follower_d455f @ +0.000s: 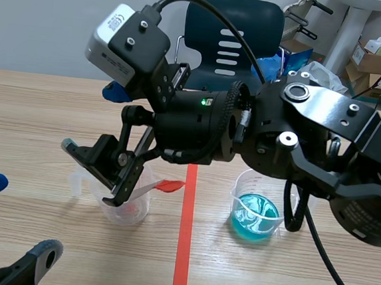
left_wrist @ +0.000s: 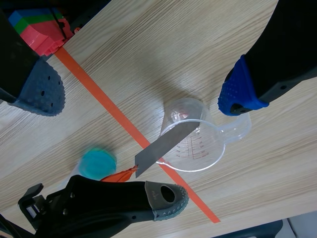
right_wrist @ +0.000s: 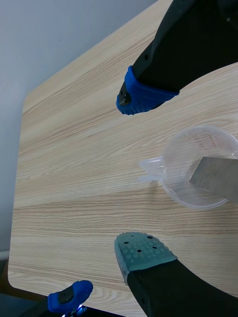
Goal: Do the redox reaction experiment
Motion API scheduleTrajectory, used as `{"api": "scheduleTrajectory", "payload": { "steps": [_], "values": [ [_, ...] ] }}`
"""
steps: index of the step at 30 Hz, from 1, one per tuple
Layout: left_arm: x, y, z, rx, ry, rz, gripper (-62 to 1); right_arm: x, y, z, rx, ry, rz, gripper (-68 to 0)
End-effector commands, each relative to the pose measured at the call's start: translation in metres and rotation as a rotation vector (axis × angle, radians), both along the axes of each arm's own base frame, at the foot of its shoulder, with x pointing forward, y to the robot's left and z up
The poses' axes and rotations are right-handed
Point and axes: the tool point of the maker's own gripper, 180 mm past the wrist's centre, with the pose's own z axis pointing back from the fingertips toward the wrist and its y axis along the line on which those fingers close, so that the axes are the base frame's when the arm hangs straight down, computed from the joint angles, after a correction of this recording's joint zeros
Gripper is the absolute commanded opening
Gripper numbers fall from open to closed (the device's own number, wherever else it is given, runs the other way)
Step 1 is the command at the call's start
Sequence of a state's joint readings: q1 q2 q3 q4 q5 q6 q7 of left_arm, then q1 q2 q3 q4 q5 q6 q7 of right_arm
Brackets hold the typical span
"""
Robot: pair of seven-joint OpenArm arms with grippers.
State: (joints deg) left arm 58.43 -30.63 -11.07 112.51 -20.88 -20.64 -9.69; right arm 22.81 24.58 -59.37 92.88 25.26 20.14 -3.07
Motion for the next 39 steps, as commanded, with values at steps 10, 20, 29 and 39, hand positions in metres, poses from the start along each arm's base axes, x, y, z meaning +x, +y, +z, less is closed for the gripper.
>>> {"api": "scheduleTrajectory", "payload": {
  "steps": [10,20,29,39],
  "values": [
    [0.0005,-0.0032,0.0077,-0.022,-0.016,0.001,1.4,0.0054,-0.0011,0.0012,-0.039,-0.06,-0.006,-18.8],
    [-0.0001,-0.0029,0.0057,-0.015,-0.006,0.001,1.4,0.0053,-0.001,0.0013,-0.039,-0.06,-0.006,-18.7],
    [-0.0006,-0.0026,0.004,-0.008,0.002,0.0,1.4,0.0053,-0.001,0.0013,-0.039,-0.06,-0.006,-18.7],
    [-0.0005,-0.0026,0.004,-0.009,0.002,0.0,1.4,0.0053,-0.001,0.0013,-0.039,-0.06,-0.006,-18.7]
  ]
}}
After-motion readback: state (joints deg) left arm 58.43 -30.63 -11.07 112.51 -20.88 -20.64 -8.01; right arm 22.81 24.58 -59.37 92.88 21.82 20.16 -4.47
